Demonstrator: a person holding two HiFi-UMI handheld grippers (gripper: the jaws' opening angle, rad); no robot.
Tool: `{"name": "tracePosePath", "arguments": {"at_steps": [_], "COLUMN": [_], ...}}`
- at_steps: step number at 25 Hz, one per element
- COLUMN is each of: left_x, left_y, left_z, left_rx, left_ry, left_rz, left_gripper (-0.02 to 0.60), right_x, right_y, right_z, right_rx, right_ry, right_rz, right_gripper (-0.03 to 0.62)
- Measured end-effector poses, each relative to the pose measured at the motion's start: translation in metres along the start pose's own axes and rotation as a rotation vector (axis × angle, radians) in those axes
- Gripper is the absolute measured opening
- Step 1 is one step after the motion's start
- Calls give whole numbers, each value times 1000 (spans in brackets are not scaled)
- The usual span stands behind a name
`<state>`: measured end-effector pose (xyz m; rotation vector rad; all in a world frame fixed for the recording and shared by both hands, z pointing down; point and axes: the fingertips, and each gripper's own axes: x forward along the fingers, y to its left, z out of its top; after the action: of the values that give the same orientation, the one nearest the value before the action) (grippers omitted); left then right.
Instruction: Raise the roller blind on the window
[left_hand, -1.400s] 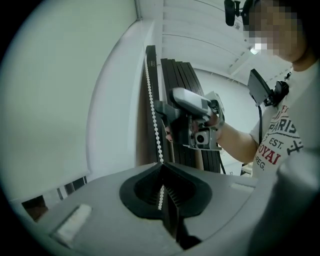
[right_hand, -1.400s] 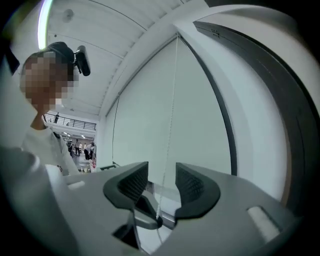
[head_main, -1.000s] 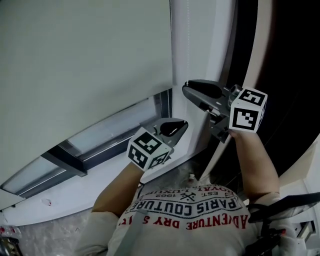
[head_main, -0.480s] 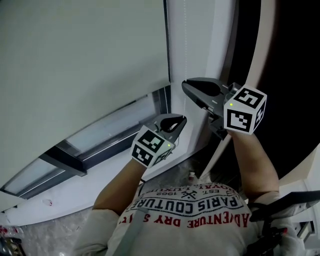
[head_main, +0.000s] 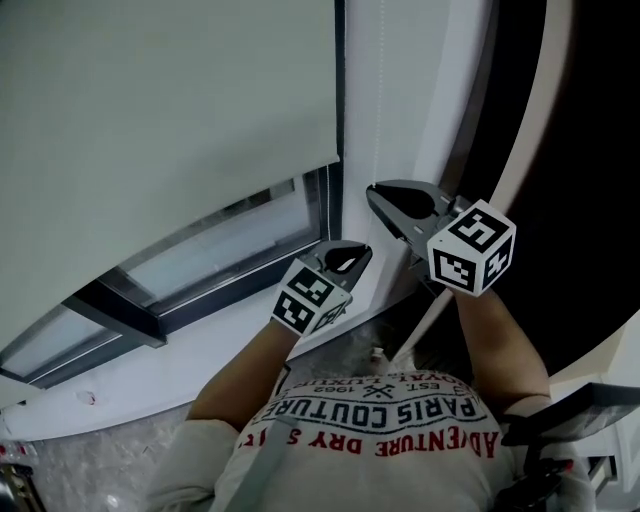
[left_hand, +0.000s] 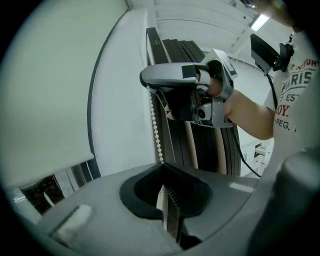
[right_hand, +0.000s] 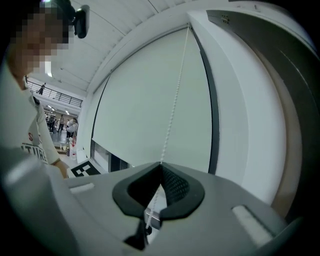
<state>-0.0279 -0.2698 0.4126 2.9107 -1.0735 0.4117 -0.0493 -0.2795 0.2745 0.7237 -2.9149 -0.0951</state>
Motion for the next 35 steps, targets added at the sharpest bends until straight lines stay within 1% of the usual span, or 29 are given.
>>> {"name": "tracePosePath", "arguments": {"at_steps": [4,6,9,14,16,17,19,21,22,23,25,28,30,35], "left_x": [7,9,12,18,18,17,14,8,5,1,-7,-23,-37,-68], "left_y": [-4,-7,-10,-11,-11,-12,-9,-4,-2,0,3,8,18,46], "left_z": [-31,-43,-60,-102,-117,-122,-127,-126,-123,-117,-101,-68,-35,66], "left_rx": [-5,0,-13,-39,-31,-28,-45,-64,-65,-67,-87,-111,-108,-100], "left_ry": [35,44,67,154,189,197,187,173,163,146,95,20,-42,-222], "left_rz": [24,33,36,27,14,7,3,16,23,27,20,-10,-26,-63], "left_gripper": [3,3,3,4,5,5,6,7,17,57,89,100,100,100], "right_x": [5,7,8,13,17,19,22,25,26,27,28,28,29,31], "right_y": [5,7,9,15,21,23,25,27,28,29,30,30,31,34], "right_z": [-32,-46,-63,-105,-120,-125,-128,-127,-126,-125,-124,-123,-121,-117], "right_rx": [-16,0,31,77,82,83,83,72,67,66,76,89,93,105], "right_ry": [45,57,70,150,176,181,180,182,185,185,178,166,161,145], "right_rz": [-40,-45,-36,0,6,8,7,10,13,16,20,23,27,34], "right_gripper": [5,5,5,5,5,5,5,5,5,5,5,5,5,5]}}
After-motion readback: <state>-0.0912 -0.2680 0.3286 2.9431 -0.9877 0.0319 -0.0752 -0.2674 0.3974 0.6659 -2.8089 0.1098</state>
